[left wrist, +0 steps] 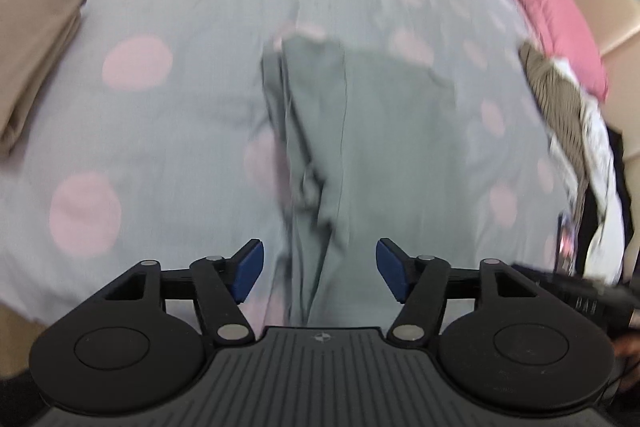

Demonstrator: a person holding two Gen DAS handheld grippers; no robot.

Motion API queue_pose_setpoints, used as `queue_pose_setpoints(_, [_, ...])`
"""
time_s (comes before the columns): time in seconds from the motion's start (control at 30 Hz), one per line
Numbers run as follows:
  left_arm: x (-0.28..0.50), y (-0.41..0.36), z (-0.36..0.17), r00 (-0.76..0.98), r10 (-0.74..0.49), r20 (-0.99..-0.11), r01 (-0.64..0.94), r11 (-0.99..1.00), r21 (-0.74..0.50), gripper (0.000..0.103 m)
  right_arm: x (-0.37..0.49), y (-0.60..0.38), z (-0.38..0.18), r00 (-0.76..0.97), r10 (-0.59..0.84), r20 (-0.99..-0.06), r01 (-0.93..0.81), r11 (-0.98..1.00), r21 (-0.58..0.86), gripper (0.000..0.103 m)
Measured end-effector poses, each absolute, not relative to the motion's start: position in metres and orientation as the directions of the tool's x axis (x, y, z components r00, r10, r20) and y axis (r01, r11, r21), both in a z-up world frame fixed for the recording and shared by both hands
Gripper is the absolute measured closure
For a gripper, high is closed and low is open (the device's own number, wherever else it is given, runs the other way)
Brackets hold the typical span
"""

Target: Fold clothes

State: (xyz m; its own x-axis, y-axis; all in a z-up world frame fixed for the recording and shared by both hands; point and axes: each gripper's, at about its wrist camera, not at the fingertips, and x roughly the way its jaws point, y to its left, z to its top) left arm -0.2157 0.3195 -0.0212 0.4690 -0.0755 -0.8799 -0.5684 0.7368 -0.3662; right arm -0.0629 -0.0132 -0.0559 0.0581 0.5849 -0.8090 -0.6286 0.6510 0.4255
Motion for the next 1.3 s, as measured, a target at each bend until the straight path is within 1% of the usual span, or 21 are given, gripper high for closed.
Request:
queue_pose_setpoints(0.1, [-0.195,0.326,-0.027,0.483,-0.06,-0.874,-0.579,0.726,-0.37,0.042,-0.055,-0.003,-0.054,0.058,0.59,-0.806,-0.631,0.647,0.429,0.064])
queue_pose_setpoints(0.17, [-0.182,0.332,-0.031,0.481,-0.052,-0.875,-0.585,0.724,-0.365,0.042,-0.046,0.005,-0.054,0.049,0.585,-0.809,-0.631,0.646,0.429,0.059])
queue_pose_setpoints(0.3, [-0.165,0.353,-0.037,0.47,-0.025,-0.883,-0.603,0.721,-0.341,0.042,-0.026,0.025,-0.054,0.041,0.589,-0.807,-0.647,0.631,0.428,0.058])
queue_pose_setpoints(0.33, [-0.162,0.36,-0.04,0.471,-0.024,-0.882,-0.612,0.711,-0.346,0.042,-0.018,0.031,-0.055,0.04,0.592,-0.805,-0.646,0.63,0.432,0.054])
queue_pose_setpoints(0.37, [-0.159,0.366,-0.045,0.474,-0.033,-0.88,-0.623,0.693,-0.362,0.042,-0.01,0.037,-0.055,0.038,0.593,-0.805,-0.642,0.631,0.435,0.05])
queue_pose_setpoints(0.47, [-0.153,0.384,-0.059,0.501,-0.07,-0.863,-0.644,0.636,-0.425,0.042,0.013,0.054,-0.06,0.024,0.59,-0.807,-0.629,0.636,0.446,0.048])
queue_pose_setpoints(0.5, [-0.152,0.387,-0.063,0.521,-0.085,-0.849,-0.64,0.62,-0.454,0.042,0.02,0.06,-0.063,0.018,0.588,-0.809,-0.624,0.638,0.45,0.046])
queue_pose_setpoints(0.53, [-0.151,0.391,-0.067,0.541,-0.099,-0.835,-0.635,0.603,-0.483,0.042,0.026,0.065,-0.066,0.009,0.593,-0.805,-0.621,0.634,0.46,0.041])
queue_pose_setpoints(0.6, [-0.148,0.396,-0.075,0.568,-0.123,-0.814,-0.63,0.572,-0.526,0.041,0.034,0.072,-0.072,0.001,0.609,-0.793,-0.612,0.628,0.482,0.04])
queue_pose_setpoints(0.67, [-0.144,0.4,-0.085,0.564,-0.132,-0.815,-0.642,0.55,-0.534,0.04,0.04,0.079,-0.08,-0.002,0.626,-0.78,-0.601,0.622,0.502,0.04])
queue_pose_setpoints(0.87, [-0.13,0.398,-0.108,0.508,-0.128,-0.852,-0.653,0.587,-0.478,0.039,0.049,0.091,-0.106,-0.021,0.638,-0.77,-0.58,0.62,0.529,0.04])
queue_pose_setpoints(1.03, [-0.131,0.402,-0.121,0.534,-0.146,-0.833,-0.652,0.556,-0.515,0.032,0.045,0.089,-0.124,-0.001,0.662,-0.749,-0.538,0.631,0.559,0.039])
queue_pose_setpoints(1.2, [-0.126,0.393,-0.121,0.552,-0.124,-0.824,-0.602,0.625,-0.497,0.033,0.032,0.092,-0.127,0.06,0.667,-0.743,-0.566,0.636,0.525,0.039])
queue_pose_setpoints(1.3, [-0.122,0.385,-0.119,0.551,-0.102,-0.829,-0.579,0.668,-0.467,0.037,0.027,0.092,-0.13,0.09,0.683,-0.725,-0.564,0.635,0.528,0.04])
